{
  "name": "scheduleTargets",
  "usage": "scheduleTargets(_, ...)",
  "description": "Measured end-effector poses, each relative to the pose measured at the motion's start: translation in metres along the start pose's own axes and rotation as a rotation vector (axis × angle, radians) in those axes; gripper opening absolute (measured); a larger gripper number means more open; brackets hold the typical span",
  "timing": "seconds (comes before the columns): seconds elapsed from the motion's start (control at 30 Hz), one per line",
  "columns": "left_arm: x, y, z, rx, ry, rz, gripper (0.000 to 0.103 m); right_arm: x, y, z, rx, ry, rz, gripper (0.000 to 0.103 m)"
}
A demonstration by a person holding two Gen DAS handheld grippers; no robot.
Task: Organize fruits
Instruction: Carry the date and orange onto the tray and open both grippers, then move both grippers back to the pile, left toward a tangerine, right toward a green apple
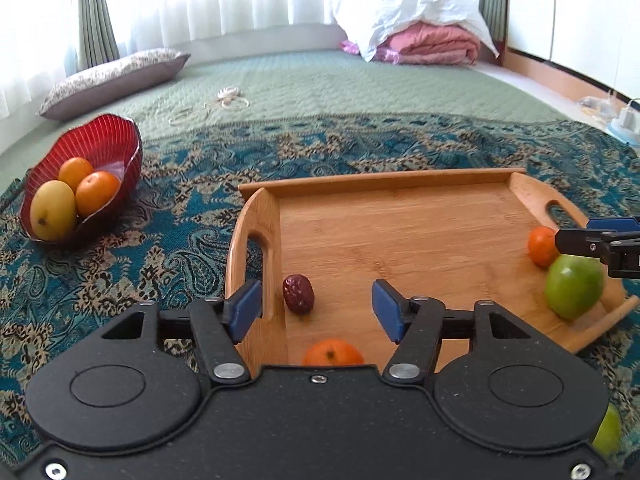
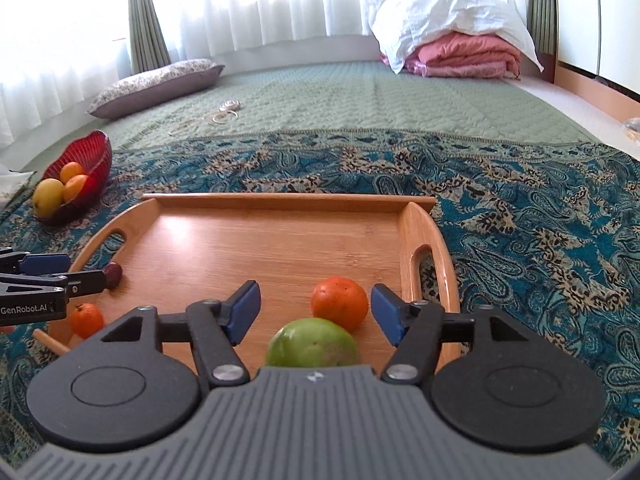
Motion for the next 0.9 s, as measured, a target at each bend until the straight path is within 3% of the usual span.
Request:
scheduleTargets(0.07, 0.01, 0.008, 0.003, 0.005, 0.013, 0.017, 0.062, 0.011, 0.007, -0.002, 0.012, -0.004, 0.026, 0.08)
scheduleTargets(0.17, 0.025, 0.023, 0.009, 0.006, 0.026, 0.045, 0.075, 0.025, 0.019, -0.006, 0.031, -0.01, 0.061, 0.084)
scheduleTargets(0.53, 0.059, 0.076, 0.027, 0.01, 0.069, 0.104, 0.086, 0.06, 0.067, -0.029, 0.137, -0.006, 0.158, 0.092)
scheduleTargets(0.63, 0.063, 0.087, 0.027, 0.019, 0.07, 0.114, 0.096, 0.067, 0.079, -0.035, 0.158, 0.0, 0.182, 0.097)
scheduleTargets(0.9, 0.068, 0.108, 0.029, 0.008, 0.053, 0.154, 0.096, 0.073, 0.106, -0.053, 0.221, 0.01, 0.223, 0.102)
Point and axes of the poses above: each gripper's, at about its wrist camera, not at the fingertips, and x roughly against the way its jaws point, z to its right, y to its underside, the point moved 7 cm from there along -x, roughly the way its jaws point, and after that the axes turned 13 degrees about -z, right-handed, at the moved point
